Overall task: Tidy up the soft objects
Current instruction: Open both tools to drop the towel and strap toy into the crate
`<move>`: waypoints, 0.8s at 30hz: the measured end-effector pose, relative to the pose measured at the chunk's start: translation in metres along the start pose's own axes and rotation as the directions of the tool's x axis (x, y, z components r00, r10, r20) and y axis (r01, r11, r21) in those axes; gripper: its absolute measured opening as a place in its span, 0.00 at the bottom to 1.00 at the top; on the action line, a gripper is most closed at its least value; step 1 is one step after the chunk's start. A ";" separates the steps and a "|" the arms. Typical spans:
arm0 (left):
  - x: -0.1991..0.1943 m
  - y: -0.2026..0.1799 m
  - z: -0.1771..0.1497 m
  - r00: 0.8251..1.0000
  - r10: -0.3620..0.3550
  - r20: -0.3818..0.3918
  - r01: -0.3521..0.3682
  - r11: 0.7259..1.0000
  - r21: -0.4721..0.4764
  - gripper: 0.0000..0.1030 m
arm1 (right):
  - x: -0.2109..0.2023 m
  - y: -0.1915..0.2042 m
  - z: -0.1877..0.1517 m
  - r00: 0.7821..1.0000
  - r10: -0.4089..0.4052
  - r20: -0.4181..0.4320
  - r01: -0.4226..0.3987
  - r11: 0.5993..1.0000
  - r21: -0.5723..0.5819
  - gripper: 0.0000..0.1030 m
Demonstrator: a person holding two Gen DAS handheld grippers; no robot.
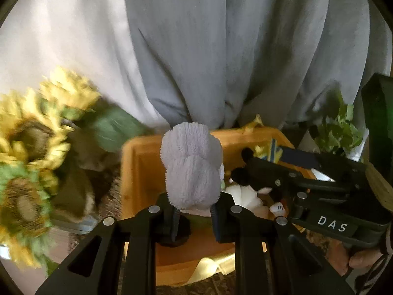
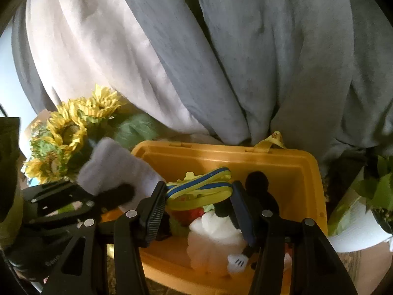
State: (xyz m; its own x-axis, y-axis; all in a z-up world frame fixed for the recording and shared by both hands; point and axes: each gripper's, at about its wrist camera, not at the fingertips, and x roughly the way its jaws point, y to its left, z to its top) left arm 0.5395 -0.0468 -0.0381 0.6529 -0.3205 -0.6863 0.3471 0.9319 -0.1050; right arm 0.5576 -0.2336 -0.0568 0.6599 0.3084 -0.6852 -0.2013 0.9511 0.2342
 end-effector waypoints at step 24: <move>0.016 0.009 -0.013 0.987 0.093 -0.132 -0.098 0.995 -0.032 0.82 | 0.020 -0.001 -0.001 0.999 0.026 -0.035 -0.025 0.999 0.021 0.75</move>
State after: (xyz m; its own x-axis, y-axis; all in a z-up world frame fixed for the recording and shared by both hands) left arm 0.5439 -0.0414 -0.0595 0.5882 -0.2069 -0.7818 0.2595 0.9639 -0.0599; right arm 0.5699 -0.2282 -0.0717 0.6288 0.3331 -0.7027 -0.2021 0.9426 0.2659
